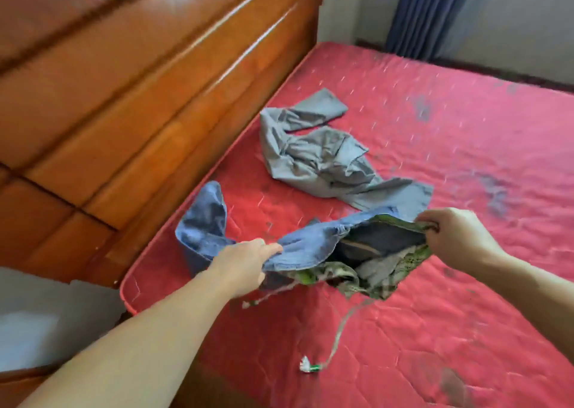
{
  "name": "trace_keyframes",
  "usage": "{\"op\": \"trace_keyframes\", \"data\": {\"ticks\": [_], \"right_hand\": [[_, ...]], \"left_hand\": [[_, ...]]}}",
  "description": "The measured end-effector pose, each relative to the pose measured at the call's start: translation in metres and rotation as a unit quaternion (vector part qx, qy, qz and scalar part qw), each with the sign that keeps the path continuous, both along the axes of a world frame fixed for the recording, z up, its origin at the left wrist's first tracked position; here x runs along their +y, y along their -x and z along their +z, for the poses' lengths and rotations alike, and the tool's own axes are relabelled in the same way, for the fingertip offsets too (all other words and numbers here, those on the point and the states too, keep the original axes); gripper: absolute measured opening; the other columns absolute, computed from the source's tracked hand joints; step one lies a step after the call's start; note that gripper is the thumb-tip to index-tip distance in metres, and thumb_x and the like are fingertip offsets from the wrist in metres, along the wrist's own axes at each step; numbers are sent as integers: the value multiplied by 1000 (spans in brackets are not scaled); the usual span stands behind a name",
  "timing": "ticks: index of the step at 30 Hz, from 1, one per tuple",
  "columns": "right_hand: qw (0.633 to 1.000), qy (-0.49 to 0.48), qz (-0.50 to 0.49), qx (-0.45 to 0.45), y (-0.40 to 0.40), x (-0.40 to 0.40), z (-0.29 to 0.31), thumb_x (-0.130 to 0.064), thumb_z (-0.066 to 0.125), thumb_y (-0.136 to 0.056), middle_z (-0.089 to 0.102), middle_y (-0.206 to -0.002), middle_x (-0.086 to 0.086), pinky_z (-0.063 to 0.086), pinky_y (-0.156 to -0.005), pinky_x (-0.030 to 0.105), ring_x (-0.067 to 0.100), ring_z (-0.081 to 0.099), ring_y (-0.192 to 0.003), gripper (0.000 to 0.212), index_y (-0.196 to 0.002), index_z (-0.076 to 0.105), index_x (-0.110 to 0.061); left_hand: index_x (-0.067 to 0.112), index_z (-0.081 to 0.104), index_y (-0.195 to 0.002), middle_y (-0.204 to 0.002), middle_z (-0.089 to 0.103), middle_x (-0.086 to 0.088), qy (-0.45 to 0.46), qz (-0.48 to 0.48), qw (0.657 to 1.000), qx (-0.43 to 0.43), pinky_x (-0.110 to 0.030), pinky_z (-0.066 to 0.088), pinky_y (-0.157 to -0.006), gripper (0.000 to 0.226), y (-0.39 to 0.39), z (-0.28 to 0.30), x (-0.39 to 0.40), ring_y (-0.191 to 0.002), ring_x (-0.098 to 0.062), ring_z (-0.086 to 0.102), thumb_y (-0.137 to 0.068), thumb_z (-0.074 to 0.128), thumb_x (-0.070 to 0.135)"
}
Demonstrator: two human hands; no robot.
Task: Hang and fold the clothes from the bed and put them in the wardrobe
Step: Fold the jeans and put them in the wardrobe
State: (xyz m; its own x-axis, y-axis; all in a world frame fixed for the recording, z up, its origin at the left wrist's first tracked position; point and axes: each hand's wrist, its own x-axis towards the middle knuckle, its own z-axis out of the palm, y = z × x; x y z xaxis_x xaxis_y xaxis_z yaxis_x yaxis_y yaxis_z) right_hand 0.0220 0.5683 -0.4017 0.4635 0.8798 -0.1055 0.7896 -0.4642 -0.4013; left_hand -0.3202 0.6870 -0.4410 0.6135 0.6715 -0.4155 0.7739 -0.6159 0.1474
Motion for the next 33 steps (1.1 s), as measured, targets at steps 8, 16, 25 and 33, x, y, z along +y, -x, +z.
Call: {"op": "trace_keyframes", "data": {"ticks": [8,16,25,33], "right_hand": [[979,78,-4,-187,-76,-107,195,-29,47,-83,61,-77,0,40,-61,30,29,56,-75,19,-67,51,-21],[965,72,92,-233,-105,-269,312,-74,61,-58,52,-101,-13,47,-83,32,16,51,-102,62,-106,44,-38],[984,-55,-75,-152,-177,-474,415,-36,75,-77,63,-64,-2,46,-61,27,21,61,-69,16,-66,69,-26],[964,-135,-152,-171,-229,-563,480,-44,73,-79,64,-63,-6,42,-61,28,11,59,-68,24,-63,68,-27]], "left_hand": [[36,57,-99,-104,67,5,-84,-44,980,-177,-37,47,-78,19,-117,210,7,-101,-25,62,-92,48,51],[34,62,-98,-98,70,1,-144,-29,933,-327,-36,48,-78,23,-196,352,-128,-94,-26,63,-91,50,52],[25,60,-82,-94,58,0,-232,-118,908,-329,-42,49,-86,28,-284,492,-299,-96,-27,59,-92,51,50],[14,60,-104,-107,65,-8,-260,-160,889,-340,-44,50,-85,20,-375,548,-367,-94,-27,60,-95,48,28]]}}
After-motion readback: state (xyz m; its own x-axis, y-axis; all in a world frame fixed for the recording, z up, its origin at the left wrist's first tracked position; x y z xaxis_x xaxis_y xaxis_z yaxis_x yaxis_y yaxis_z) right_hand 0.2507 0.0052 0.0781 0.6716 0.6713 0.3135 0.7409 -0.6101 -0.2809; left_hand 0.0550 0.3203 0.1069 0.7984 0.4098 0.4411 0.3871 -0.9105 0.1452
